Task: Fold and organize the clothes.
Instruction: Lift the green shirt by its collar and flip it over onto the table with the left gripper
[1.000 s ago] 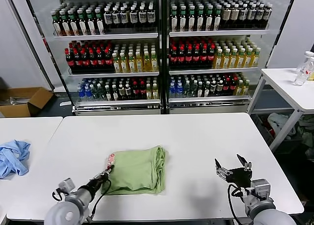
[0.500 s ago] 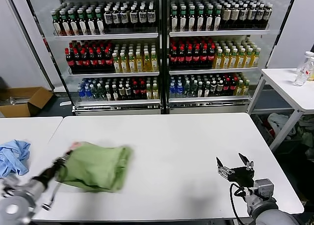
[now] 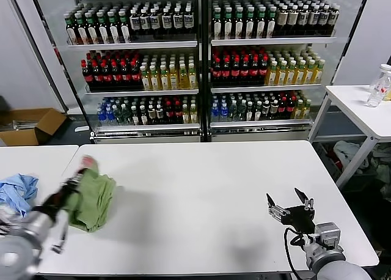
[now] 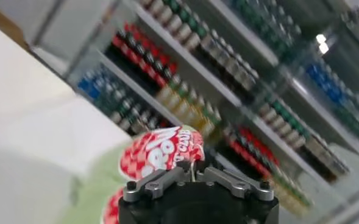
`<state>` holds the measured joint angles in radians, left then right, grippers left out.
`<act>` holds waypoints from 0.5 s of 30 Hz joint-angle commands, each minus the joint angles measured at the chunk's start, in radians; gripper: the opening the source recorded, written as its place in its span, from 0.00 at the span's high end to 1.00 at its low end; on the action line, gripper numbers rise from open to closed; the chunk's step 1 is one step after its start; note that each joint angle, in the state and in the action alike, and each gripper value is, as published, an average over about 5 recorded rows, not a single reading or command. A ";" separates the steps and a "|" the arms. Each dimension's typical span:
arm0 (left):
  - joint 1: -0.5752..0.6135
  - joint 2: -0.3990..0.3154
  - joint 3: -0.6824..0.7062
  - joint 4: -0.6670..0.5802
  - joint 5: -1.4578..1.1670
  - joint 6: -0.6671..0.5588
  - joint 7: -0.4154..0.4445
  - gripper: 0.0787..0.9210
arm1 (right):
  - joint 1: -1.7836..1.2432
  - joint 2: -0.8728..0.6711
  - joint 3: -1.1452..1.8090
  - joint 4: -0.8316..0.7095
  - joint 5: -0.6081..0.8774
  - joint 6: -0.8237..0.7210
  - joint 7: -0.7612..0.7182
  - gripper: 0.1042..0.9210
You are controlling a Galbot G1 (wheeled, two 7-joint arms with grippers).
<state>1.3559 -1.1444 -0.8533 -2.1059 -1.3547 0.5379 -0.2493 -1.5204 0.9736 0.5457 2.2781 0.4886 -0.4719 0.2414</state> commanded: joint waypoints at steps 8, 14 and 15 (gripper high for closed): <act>-0.318 -0.508 0.713 0.238 0.444 -0.054 -0.065 0.98 | 0.048 -0.011 -0.020 -0.043 0.005 0.030 -0.013 0.12; -0.360 -0.500 0.736 0.321 0.666 -0.065 -0.021 0.98 | 0.077 -0.023 -0.024 -0.075 0.018 0.041 -0.019 0.12; -0.361 -0.495 0.740 0.321 0.729 -0.076 -0.008 0.98 | 0.082 -0.025 -0.026 -0.081 0.018 0.043 -0.020 0.12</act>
<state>1.1275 -1.5076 -0.3282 -1.9715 -1.0193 0.5082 -0.2927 -1.4751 0.9563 0.5274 2.2365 0.5000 -0.4426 0.2248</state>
